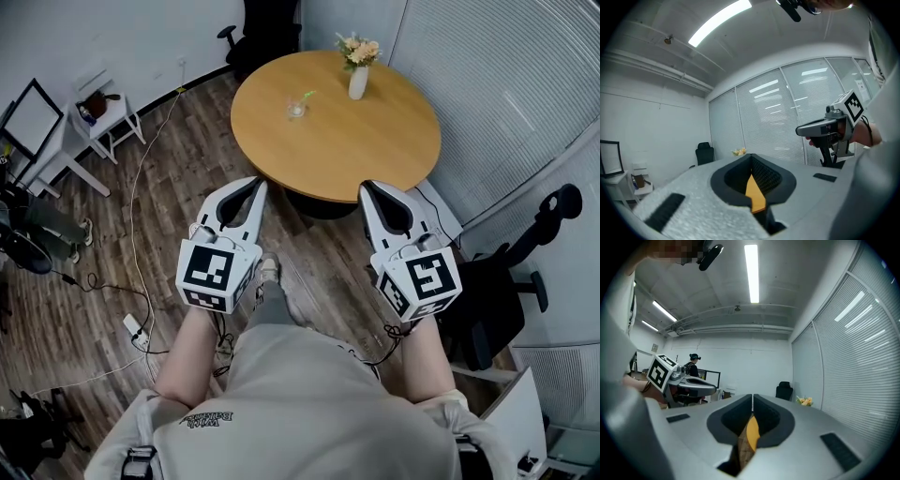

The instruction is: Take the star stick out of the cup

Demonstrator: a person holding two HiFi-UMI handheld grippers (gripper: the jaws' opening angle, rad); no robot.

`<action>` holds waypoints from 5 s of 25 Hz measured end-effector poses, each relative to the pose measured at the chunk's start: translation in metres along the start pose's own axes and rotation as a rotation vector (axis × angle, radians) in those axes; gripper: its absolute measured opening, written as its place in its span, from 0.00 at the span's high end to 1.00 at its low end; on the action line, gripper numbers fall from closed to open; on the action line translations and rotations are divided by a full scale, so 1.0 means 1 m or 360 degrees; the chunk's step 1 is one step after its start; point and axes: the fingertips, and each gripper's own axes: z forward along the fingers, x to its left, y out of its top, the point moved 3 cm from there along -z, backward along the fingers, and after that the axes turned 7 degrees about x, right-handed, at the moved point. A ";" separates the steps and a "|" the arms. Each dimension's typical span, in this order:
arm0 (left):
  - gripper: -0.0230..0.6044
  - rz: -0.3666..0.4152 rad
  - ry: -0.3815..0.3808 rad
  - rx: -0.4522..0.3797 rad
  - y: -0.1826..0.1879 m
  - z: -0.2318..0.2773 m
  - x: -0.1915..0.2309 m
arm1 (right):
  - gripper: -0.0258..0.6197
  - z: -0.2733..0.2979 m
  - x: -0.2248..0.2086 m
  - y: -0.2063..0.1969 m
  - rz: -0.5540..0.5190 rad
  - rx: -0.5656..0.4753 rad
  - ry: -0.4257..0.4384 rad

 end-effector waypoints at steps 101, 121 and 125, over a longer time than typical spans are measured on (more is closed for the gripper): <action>0.93 -0.0012 -0.0334 0.0264 -0.044 0.421 0.255 | 0.70 0.480 -0.232 -0.130 0.0717 0.0566 -0.0278; 0.93 -0.0074 -0.0341 0.0453 -0.100 0.436 0.257 | 0.77 0.519 -0.225 -0.231 0.1114 0.0821 -0.0213; 0.93 -0.0085 -0.0331 0.0463 -0.103 0.431 0.257 | 0.88 0.516 -0.224 -0.231 0.1063 0.0818 -0.0210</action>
